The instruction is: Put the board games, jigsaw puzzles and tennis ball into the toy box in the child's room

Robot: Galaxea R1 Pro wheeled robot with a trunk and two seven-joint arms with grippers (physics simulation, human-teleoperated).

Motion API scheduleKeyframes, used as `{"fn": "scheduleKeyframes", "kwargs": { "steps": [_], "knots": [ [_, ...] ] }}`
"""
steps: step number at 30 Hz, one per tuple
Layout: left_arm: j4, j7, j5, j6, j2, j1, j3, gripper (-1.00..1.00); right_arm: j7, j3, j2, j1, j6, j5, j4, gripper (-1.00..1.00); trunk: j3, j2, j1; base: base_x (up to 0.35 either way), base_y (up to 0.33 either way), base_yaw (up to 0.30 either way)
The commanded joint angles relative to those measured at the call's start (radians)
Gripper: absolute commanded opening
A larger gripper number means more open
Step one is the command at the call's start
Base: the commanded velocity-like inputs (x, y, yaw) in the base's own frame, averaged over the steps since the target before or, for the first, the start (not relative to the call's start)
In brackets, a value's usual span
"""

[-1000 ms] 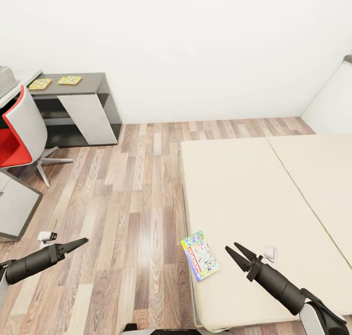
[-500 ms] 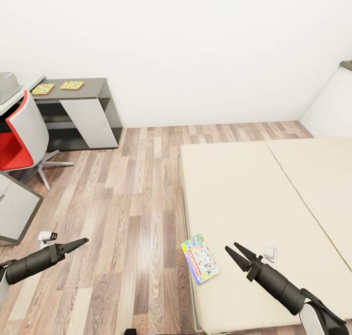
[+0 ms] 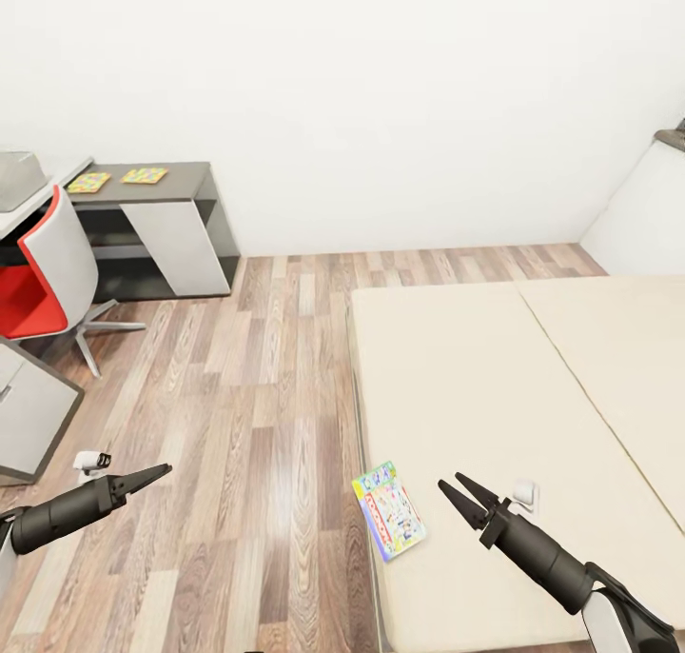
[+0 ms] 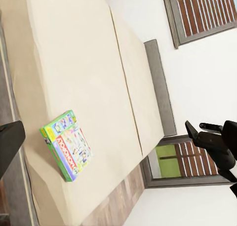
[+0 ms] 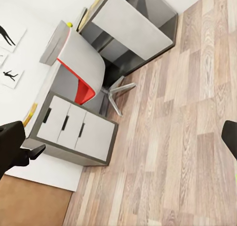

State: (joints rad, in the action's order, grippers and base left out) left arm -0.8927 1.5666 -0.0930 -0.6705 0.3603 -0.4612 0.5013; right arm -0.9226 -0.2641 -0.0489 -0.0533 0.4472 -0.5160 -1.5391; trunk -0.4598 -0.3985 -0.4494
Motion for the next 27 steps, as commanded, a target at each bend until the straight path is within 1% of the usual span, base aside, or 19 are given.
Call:
{"fn": "scheduleKeyframes", "kwargs": {
  "steps": [1, 27],
  "knots": [
    [0.000, 0.004, 0.001, -0.011, 0.000, 0.000, 0.000, 1.00, -0.001, -0.001, 0.000, 0.000, 0.008, -0.008, 0.000, 1.00, 0.000, -0.002, -0.001, 0.000, 0.000, 0.000],
    [0.000, 0.004, 0.001, -0.011, -0.001, 0.000, 0.000, 1.00, 0.001, 0.000, 0.001, 0.000, 0.008, -0.007, 0.001, 1.00, 0.043, -0.002, -0.001, 0.000, 0.000, 0.000]
  ]
}}
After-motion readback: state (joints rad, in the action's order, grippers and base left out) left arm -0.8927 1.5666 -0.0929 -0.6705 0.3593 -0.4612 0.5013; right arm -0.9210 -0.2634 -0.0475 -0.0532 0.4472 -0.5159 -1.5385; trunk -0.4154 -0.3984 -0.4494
